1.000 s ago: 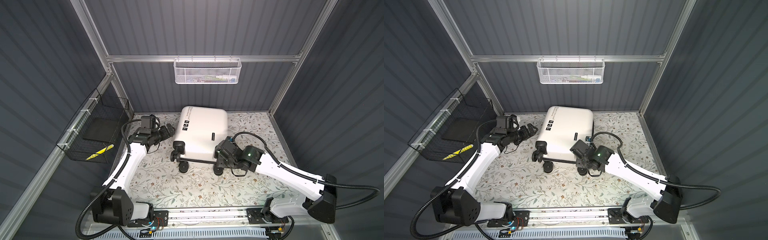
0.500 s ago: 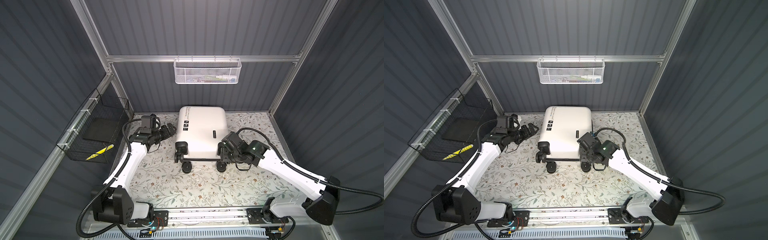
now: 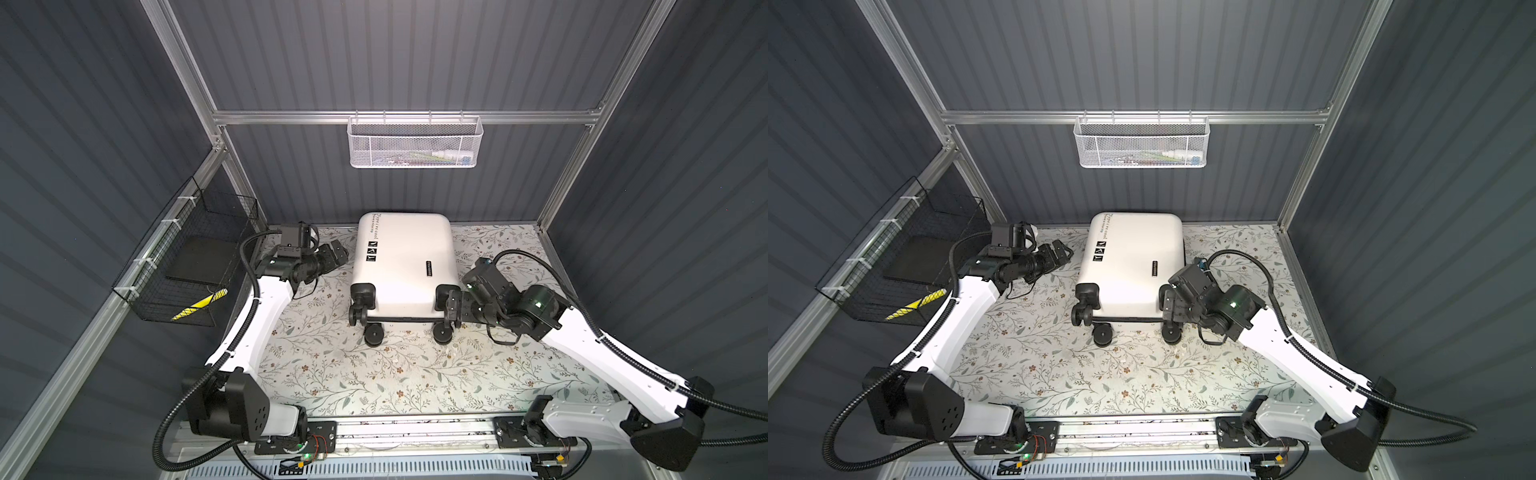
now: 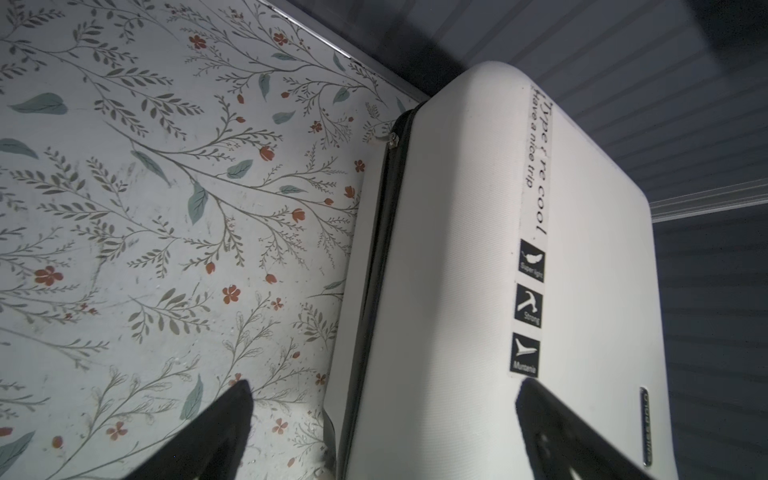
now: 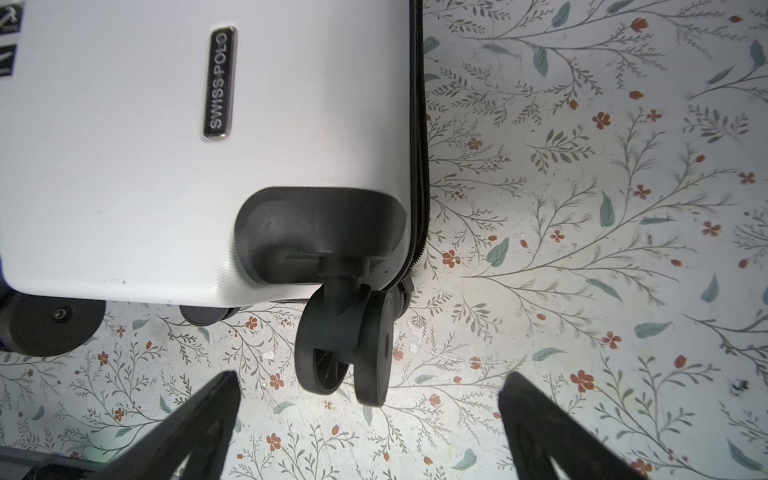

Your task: Pack the luggage

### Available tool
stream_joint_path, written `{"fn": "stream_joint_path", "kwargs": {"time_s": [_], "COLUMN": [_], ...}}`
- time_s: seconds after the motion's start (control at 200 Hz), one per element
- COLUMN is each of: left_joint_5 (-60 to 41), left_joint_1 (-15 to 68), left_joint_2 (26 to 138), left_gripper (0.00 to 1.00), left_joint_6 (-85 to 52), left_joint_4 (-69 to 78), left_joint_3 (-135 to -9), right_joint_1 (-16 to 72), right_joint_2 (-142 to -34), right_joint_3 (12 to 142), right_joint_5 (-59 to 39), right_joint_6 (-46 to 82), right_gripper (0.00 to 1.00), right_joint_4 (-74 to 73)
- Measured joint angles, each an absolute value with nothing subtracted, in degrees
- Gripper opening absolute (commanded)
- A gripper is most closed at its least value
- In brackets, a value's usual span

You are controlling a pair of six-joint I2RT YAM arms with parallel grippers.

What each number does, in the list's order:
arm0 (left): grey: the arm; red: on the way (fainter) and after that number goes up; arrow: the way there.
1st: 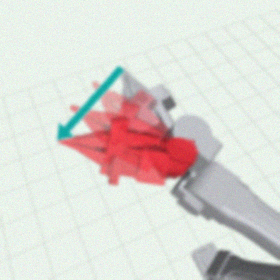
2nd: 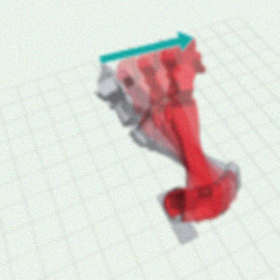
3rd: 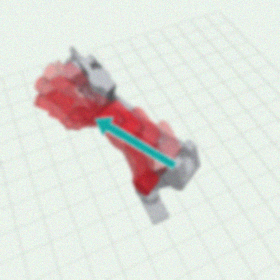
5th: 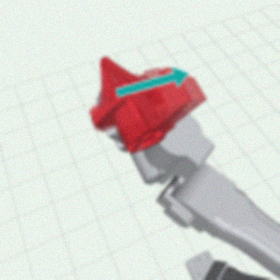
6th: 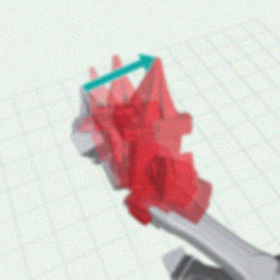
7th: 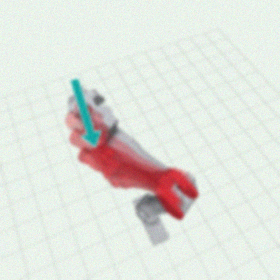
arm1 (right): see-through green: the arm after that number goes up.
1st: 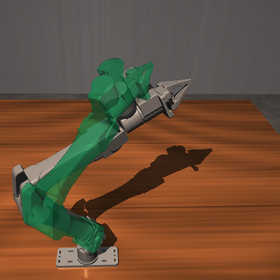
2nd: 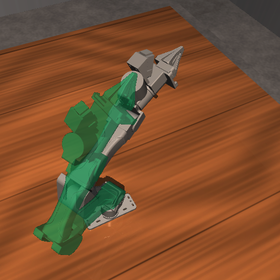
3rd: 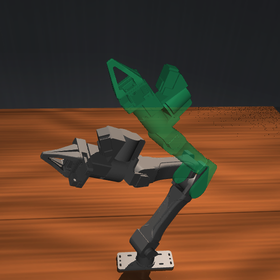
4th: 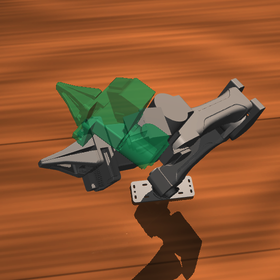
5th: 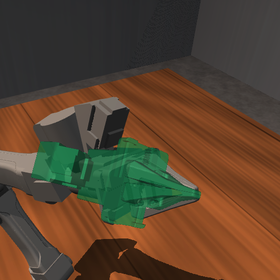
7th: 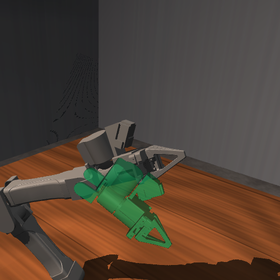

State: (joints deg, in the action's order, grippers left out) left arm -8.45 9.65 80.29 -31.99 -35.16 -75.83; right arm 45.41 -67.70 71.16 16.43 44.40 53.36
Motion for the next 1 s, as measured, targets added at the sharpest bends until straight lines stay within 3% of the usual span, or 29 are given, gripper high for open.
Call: {"fn": "stream_joint_path", "kwargs": {"time_s": [0.2,0.46,0.765,1.0], "left_joint_5": [-6.33,-8.27,-14.0,-16.16], "left_joint_1": [9.65,9.65,9.65,9.65], "left_joint_2": [76.99,70.22,69.73,68.99], "left_gripper": [1.0,1.0,1.0,1.0], "left_joint_6": [-32.82,-33.65,-33.67,-34.13], "left_joint_4": [-35.55,-35.11,-34.87,-33.87], "left_joint_3": [-71.77,-67.0,-62.57,-62.04], "right_joint_1": [45.45,50.3,53.91,53.95], "right_joint_2": [-64.82,-69.32,-62.81,-62.61], "right_joint_3": [68.4,67.72,57.32,56.55], "right_joint_5": [15.62,16.05,18.9,19.84], "right_joint_6": [46.52,47.66,50.33,50.06], "right_gripper": [0.99,0.99,0.91,0.84], "right_joint_4": [51.07,51.35,47.07,43.35]}}
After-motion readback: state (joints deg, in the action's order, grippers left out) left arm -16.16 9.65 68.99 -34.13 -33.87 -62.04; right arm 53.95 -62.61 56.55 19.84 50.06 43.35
